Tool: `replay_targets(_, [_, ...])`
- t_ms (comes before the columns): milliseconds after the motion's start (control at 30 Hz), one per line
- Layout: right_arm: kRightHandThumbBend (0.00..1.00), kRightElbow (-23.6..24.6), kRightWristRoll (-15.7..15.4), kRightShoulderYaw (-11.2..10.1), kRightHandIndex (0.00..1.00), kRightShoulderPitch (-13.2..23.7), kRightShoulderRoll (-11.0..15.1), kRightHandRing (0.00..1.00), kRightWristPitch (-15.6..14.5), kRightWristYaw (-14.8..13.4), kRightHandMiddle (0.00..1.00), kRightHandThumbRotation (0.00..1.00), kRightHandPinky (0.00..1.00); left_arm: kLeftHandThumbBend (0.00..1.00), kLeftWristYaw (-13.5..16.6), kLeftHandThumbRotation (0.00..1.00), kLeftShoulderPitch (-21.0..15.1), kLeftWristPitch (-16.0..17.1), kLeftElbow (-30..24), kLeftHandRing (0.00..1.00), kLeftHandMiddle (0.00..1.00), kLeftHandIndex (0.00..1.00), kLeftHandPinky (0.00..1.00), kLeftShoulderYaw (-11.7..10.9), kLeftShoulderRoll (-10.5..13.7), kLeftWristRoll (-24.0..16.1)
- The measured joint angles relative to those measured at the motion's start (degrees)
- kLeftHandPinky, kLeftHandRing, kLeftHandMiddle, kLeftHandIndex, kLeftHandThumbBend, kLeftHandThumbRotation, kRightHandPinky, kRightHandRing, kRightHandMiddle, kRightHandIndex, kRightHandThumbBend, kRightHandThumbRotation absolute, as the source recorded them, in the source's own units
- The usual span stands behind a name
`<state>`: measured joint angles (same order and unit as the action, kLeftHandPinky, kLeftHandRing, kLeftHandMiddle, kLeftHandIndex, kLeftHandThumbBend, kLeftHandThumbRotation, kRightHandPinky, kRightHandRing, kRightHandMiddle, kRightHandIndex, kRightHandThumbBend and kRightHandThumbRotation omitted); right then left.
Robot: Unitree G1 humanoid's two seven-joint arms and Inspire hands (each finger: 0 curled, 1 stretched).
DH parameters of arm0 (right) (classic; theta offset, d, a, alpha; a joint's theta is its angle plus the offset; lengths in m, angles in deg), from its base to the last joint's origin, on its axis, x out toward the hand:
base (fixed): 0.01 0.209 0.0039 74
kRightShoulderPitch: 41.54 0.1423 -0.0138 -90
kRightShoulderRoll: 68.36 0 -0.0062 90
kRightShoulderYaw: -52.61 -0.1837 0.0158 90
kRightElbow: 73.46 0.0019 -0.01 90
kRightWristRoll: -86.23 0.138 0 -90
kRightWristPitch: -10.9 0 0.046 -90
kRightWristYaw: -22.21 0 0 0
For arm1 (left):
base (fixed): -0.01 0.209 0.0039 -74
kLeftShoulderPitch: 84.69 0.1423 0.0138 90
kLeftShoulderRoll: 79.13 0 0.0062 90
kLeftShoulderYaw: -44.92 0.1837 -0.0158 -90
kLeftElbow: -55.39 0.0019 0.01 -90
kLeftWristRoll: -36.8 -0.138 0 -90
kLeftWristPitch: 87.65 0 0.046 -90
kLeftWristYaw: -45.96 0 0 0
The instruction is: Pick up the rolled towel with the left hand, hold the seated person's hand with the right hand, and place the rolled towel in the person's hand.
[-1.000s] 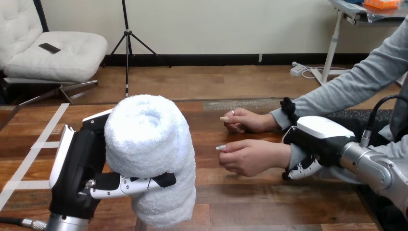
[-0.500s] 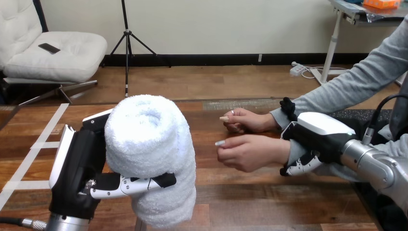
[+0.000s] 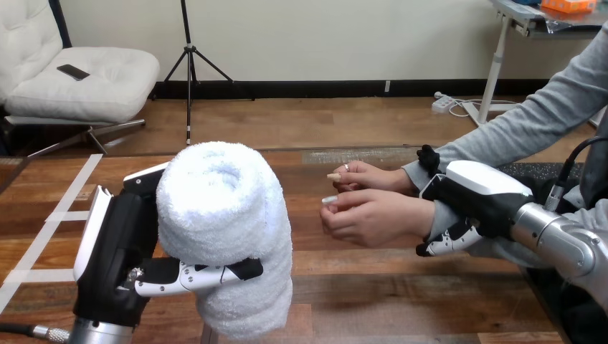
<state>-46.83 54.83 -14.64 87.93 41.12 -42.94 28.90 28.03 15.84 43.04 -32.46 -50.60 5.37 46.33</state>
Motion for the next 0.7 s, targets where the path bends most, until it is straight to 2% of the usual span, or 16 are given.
replay_targets(700, [0.54,1.65,1.17,-0.99,0.27,-0.37,0.43,0.22,0.63,1.38,0.28,0.09,0.19,0.61,0.65,0.0,-0.49,0.59,0.85,0.27,0.33,0.36,0.22,-0.11,0.0,-0.87])
